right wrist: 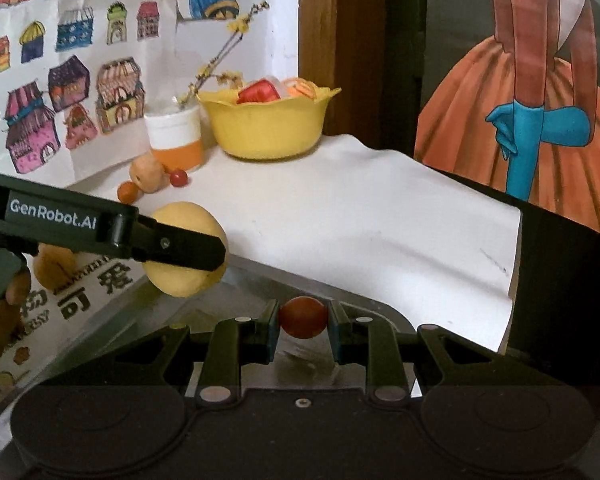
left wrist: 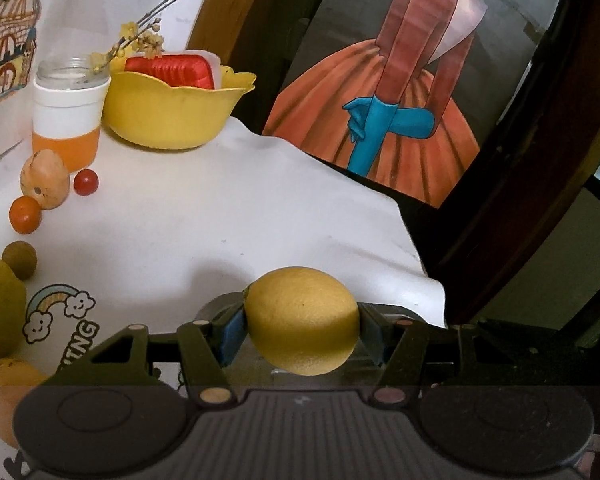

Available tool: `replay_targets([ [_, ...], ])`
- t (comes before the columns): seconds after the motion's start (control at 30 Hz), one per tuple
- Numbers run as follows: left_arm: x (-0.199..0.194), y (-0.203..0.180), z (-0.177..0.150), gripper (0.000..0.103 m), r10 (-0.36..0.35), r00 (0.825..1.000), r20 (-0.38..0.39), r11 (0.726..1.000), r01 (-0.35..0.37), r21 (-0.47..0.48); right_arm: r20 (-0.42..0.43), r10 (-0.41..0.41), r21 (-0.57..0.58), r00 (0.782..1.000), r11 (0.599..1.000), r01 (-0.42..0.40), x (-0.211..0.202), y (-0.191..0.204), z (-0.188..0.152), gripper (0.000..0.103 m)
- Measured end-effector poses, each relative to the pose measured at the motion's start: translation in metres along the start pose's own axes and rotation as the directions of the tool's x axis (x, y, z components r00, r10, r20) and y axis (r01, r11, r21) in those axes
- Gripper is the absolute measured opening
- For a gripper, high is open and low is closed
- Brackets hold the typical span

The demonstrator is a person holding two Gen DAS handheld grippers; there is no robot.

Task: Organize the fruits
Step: 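Release the lemon onto the metal tray with the left tool while the right tool places the tomato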

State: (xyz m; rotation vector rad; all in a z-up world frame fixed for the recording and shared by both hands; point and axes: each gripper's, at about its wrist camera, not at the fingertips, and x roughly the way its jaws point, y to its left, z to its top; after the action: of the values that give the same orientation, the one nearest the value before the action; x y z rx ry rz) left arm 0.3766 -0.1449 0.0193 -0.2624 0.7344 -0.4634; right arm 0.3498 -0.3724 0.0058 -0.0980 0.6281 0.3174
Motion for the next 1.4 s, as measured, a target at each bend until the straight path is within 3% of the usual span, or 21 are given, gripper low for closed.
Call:
replay_targets([
  [0.4, 0.014, -0.001, -0.005, 0.064, 0.02, 0.999, -0.042, 1.0, -0.02, 0.012, -0.019, 0.0, 0.013, 1.0, 1.0, 0.0, 0.006, -0.002, -0.003, 0.028],
  [0.63, 0.016, -0.001, -0.008, 0.064, 0.035, 0.997, -0.067, 0.999, -0.035, 0.007, -0.001, -0.01, 0.022, 1.0, 1.0, 0.01, -0.003, -0.002, -0.004, 0.046],
  [0.8, 0.007, -0.008, -0.006, 0.078, 0.037, 0.999, -0.024, 0.999, -0.036, 0.025, 0.026, -0.026, 0.029, 0.999, 0.999, 0.025, -0.016, -0.002, -0.003, 0.058],
  [0.93, -0.005, -0.011, -0.005, 0.082, 0.04, 0.999, -0.005, 0.999, -0.04, 0.013, 0.056, -0.043, 0.027, 0.998, 0.999, 0.041, -0.031, 0.001, -0.002, 0.074],
  [1.17, -0.044, -0.021, -0.006, 0.1, 0.081, 0.989, 0.122, 0.996, -0.085, 0.028, 0.111, -0.055, 0.039, 0.992, 0.998, 0.051, -0.064, 0.005, -0.002, 0.097],
  [1.4, -0.091, -0.03, -0.012, 0.103, 0.094, 0.972, 0.216, 0.994, -0.105, 0.042, 0.175, -0.048, 0.037, 0.983, 0.998, 0.042, -0.106, 0.02, -0.004, 0.102],
])
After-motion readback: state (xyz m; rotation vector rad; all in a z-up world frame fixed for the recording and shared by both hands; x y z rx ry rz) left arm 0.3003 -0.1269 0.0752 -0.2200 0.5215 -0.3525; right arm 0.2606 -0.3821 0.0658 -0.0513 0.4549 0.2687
